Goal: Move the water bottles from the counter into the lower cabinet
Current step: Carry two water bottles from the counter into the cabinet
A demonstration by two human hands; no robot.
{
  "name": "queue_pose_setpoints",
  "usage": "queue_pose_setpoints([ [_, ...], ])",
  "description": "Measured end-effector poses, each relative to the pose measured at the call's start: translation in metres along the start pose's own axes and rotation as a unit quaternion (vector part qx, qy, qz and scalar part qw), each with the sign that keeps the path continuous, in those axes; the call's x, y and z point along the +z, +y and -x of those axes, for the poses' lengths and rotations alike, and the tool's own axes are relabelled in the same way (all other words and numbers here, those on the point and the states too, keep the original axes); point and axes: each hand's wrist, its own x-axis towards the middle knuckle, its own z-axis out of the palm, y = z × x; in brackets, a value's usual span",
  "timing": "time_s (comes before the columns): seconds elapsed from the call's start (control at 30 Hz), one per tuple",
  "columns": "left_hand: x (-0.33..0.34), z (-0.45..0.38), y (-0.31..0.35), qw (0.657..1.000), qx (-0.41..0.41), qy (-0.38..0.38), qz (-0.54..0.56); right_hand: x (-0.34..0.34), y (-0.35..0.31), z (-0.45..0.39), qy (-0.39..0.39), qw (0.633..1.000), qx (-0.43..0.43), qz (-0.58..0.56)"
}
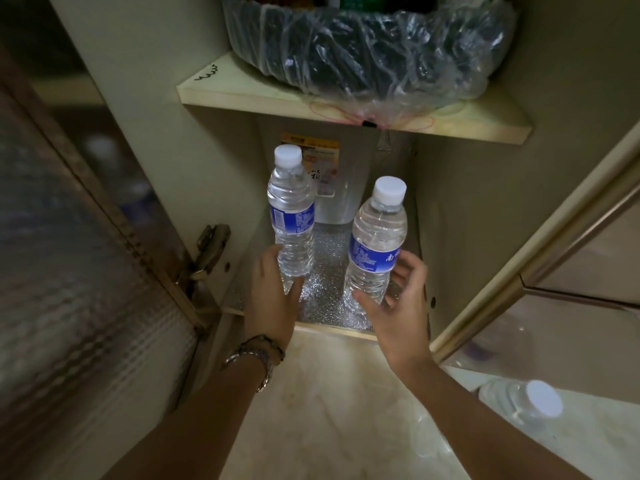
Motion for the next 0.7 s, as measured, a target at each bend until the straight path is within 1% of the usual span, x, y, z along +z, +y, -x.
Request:
queue_pose_setpoints([
  [0.13,0.001,0.014,-0.005,0.995,0.06,-0.074,-0.03,0.002,0.009,0.007,0.01,1.0,0.017,-0.001],
  [0.2,0.005,0.017,-0.006,0.991,0.082,-0.098,-0.045,0.003,0.011,0.008,0.015,1.0,0.022,0.002],
  [0.3,0.01,0.014,-0.003,0.989,0.08,-0.096,-0.076,0.005,0.012,0.007,0.021,0.999,0.026,0.002],
  [0.4,0.012,0.008,0.0,0.991,0.067,-0.077,-0.086,0.004,0.013,0.006,0.021,0.999,0.025,-0.006],
  [0.5,0.014,0.005,-0.003,0.99,0.071,-0.074,-0.1,0.005,0.013,0.006,0.017,0.999,0.025,-0.01],
  [0.6,0.016,0.001,-0.007,0.99,0.072,-0.064,-0.108,0.006,0.013,0.004,0.017,1.0,0.023,-0.008],
  [0.7,0.019,-0.005,-0.006,0.992,0.055,-0.055,-0.104,0.007,0.013,0.001,0.015,1.0,0.02,-0.004],
])
